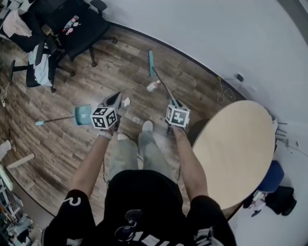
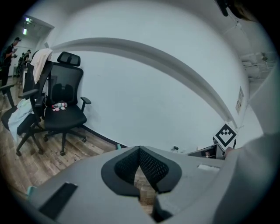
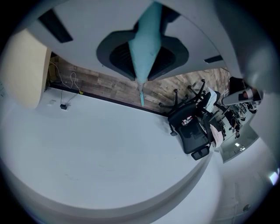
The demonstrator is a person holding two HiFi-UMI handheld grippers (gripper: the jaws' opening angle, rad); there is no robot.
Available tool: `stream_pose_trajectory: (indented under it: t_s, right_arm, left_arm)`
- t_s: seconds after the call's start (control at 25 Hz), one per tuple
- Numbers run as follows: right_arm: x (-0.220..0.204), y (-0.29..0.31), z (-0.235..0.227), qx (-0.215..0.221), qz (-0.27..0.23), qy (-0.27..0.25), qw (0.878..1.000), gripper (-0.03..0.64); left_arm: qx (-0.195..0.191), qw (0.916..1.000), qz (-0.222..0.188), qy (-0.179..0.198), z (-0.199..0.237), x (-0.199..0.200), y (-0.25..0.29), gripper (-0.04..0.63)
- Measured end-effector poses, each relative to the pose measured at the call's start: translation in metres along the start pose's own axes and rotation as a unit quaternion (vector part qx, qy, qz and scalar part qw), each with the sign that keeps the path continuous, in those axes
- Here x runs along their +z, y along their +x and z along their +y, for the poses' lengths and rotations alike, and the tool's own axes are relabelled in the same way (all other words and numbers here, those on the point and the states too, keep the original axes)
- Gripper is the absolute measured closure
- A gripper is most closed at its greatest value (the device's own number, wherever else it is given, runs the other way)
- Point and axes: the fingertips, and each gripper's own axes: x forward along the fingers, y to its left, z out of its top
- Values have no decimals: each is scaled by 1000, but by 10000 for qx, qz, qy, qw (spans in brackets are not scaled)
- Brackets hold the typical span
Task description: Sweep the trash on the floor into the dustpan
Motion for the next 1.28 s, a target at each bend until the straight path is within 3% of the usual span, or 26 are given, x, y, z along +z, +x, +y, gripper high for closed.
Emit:
stream_pose_trajectory:
  t_s: [0.56,0.8,1.28]
  right_arm:
    - [-36,91,-74,-669,3,150,9976,534]
    - [-62,123,-91,-794,242,332,9960,534]
    - [-105,159,-65,-562,603,16,9966,533]
  left_arm:
    - [-421,9987,193,199,34,-41,123,601]
    - [-495,9980,323,217,38,-70,153,601]
    - [-389,9985,371,87,59,-105,159,601]
